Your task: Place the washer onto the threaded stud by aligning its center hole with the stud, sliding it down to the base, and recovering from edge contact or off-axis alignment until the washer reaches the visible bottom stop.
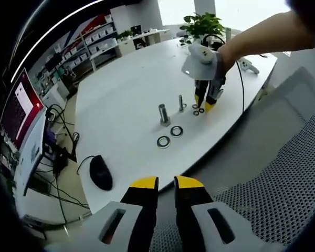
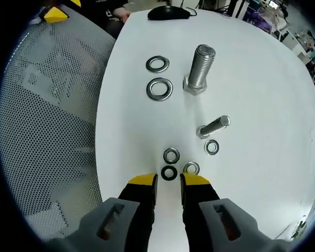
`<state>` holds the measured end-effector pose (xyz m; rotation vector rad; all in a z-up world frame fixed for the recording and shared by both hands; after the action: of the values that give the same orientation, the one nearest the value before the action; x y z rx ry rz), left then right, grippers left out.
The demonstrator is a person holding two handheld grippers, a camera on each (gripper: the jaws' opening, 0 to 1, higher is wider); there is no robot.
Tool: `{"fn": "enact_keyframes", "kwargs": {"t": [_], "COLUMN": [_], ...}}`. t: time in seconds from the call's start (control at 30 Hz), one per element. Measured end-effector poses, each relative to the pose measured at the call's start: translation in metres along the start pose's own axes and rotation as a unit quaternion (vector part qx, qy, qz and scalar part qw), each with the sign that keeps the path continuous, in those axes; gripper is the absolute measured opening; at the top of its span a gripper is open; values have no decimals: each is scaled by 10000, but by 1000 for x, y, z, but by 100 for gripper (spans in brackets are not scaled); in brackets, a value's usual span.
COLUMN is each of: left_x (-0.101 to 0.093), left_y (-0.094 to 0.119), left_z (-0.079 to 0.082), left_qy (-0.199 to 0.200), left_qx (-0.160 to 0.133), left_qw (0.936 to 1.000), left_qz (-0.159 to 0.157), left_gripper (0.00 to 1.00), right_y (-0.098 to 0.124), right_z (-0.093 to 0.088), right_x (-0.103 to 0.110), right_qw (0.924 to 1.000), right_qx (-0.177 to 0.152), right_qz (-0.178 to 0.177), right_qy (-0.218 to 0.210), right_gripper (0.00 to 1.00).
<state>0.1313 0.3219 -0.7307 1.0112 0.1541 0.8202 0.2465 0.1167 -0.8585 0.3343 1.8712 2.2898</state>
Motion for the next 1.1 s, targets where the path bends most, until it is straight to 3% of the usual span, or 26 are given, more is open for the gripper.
{"fn": "enact_keyframes", "kwargs": {"t": [0.2, 0.33, 0.77, 0.87, 1.1], "left_x": [-6, 0, 2, -4, -4], "left_y": [-3, -4, -1, -2, -2], "left_z": [-7, -15, -19, -21, -20], "left_qy": [41, 26, 171, -83, -65], "left_qx": [199, 420, 472, 551, 555], "left_qw": [9997, 9991, 9986, 9984, 9984], "left_qz": [-115, 40, 153, 10, 7], "left_gripper": [7, 6, 7, 8, 8], "right_y": [-1, -1, 0, 0, 0], "right_z": [-1, -1, -1, -1, -1], "right_x": [-2, 0, -1, -2, -2], "right_qw": [10000, 9999, 9993, 9993, 9993], "right_qx": [6, -2, -358, -380, -376], "right_qz": [-22, -75, -67, -56, -37], "right_qy": [17, 121, 13, 24, 8], "right_gripper": [20, 20, 20, 20, 20]}}
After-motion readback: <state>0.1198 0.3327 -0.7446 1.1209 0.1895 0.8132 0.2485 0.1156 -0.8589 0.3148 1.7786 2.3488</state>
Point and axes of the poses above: the point that each gripper's makers call its tool centre point, and the gripper's own axes: y roughly backward along the fingers, x roughly to its left, z roughly out of its top, the point moved 1 cm from there along y, roughly backward along the fingers, and after that the axes turned 10 degrees about -y, right-handed, at the moved point
